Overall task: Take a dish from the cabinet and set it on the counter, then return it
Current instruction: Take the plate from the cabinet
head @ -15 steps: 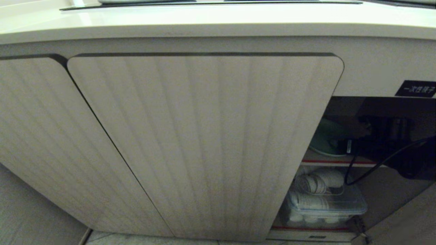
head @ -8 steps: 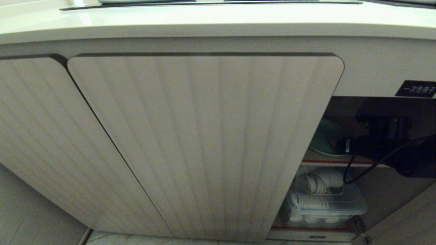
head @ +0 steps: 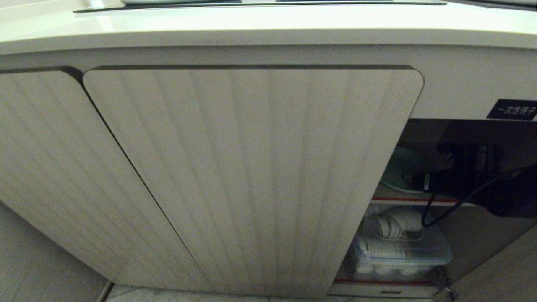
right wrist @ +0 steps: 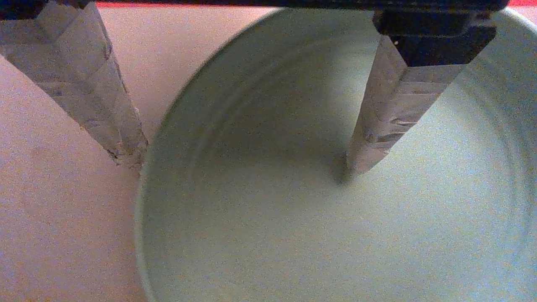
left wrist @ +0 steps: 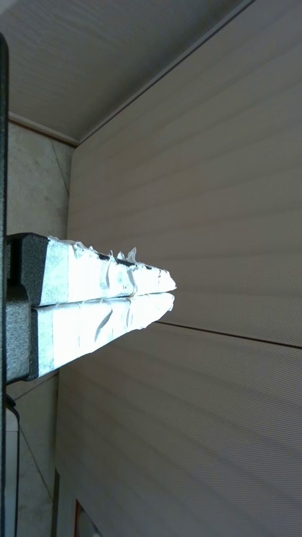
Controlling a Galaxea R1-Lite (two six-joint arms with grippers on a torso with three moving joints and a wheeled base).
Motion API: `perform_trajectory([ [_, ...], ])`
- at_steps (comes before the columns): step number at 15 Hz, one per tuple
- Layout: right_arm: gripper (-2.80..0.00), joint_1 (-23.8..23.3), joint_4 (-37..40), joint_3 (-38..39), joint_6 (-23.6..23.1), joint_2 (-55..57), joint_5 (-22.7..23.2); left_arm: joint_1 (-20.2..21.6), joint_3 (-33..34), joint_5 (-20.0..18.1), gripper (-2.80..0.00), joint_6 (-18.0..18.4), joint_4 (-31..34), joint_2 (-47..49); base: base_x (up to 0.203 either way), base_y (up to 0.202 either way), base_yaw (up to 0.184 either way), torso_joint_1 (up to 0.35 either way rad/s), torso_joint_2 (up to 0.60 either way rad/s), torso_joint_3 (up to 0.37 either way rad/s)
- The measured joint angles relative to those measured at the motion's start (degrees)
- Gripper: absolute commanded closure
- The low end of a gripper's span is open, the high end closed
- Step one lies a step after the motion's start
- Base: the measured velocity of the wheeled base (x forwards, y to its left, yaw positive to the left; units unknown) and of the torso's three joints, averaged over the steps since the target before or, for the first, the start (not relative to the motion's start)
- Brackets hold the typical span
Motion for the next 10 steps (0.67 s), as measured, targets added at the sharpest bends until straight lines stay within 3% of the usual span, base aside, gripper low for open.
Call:
perform_trajectory([
  [10,-2.80,0.06,1.84,-2.01,1.47,0.05,0.00,0.00,0.00,-0.02,0.00,0.02,0.00,0.00,0.000,0.000,0.000,0.000,0.00,0.000],
])
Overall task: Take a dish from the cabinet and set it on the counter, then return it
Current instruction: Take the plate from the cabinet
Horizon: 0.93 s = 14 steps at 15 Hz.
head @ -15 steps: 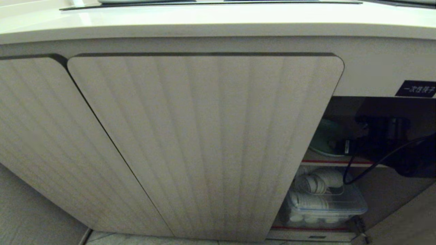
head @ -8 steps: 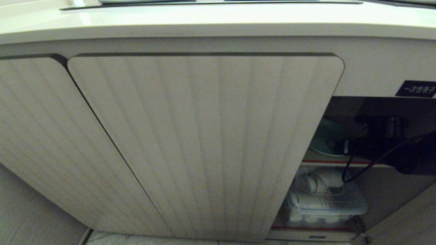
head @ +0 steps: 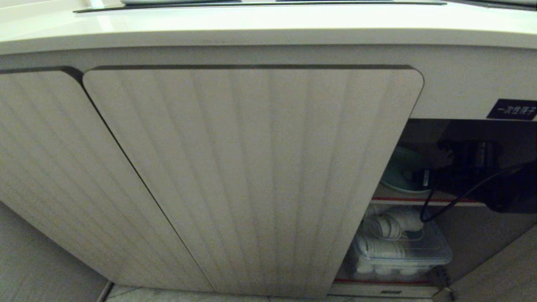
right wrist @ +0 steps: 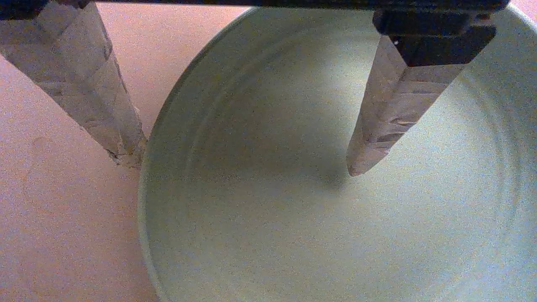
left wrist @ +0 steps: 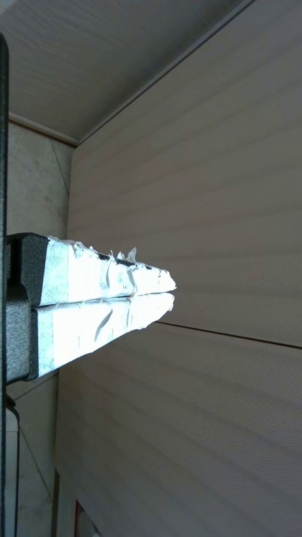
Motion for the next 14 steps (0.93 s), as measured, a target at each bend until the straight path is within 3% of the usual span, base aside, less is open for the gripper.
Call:
perform_trajectory([
  [14,-2.80,-0.02,1.65,-1.88,0.09,0.04,0.06,0.00,0.00,-0.01,0.00,0.00,0.00,0.00,0.000,0.000,0.000,0.000,0.00,0.000],
])
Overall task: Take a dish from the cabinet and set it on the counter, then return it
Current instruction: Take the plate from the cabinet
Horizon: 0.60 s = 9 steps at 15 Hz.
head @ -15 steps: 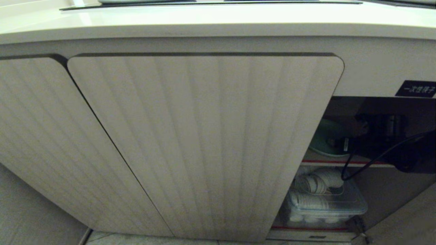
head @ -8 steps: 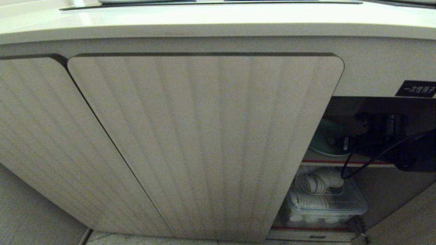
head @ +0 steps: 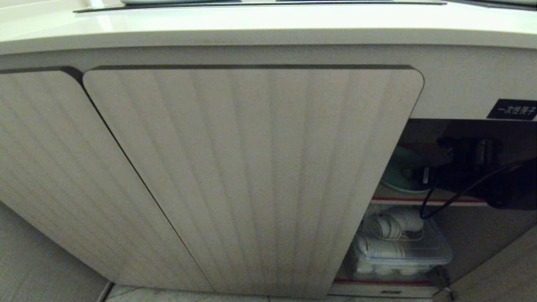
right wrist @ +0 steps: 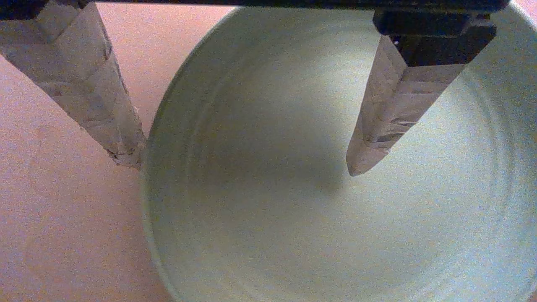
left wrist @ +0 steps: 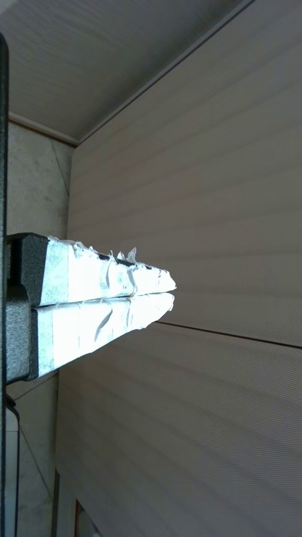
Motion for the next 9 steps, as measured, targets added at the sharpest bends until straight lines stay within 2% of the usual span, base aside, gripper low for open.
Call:
perform_trajectory([
  [8,-2.80,0.16,0.80,-0.21,-0.08,0.00,-0.02,0.00,0.00,0.02,0.00,0.00,0.00,0.00,0.000,0.000,0.000,0.000,0.00,0.000],
  [9,0.00,0.20,0.80,-0.20,-0.11,0.00,0.00,0.00,0.00,0.02,0.00,0.00,0.00,0.00,0.000,0.000,0.000,0.000,0.00,0.000],
])
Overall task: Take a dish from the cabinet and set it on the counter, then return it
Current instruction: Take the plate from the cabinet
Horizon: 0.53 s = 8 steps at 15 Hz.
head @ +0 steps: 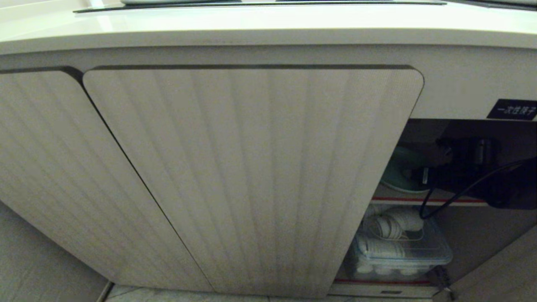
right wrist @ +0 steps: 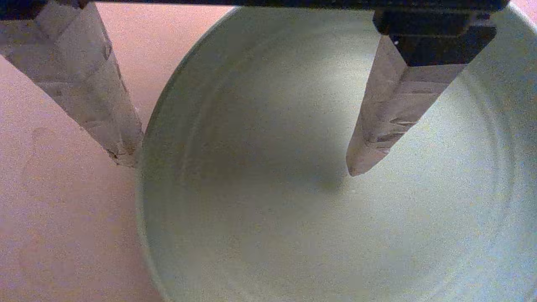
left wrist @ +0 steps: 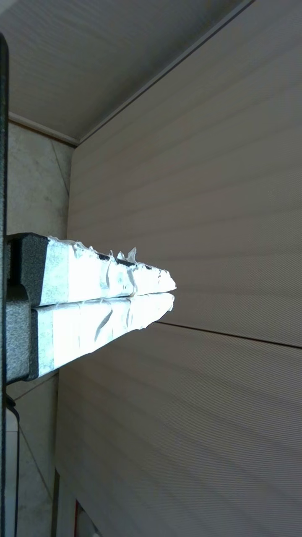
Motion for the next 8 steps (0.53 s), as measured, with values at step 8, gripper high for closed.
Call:
perform_trajectory([
  [8,0.00,0.68,-0.30,-0.04,2.20,0.00,-0.09,0.00,0.00,-0.02,0.00,-0.02,0.00,0.00,0.000,0.000,0.000,0.000,0.00,0.000],
])
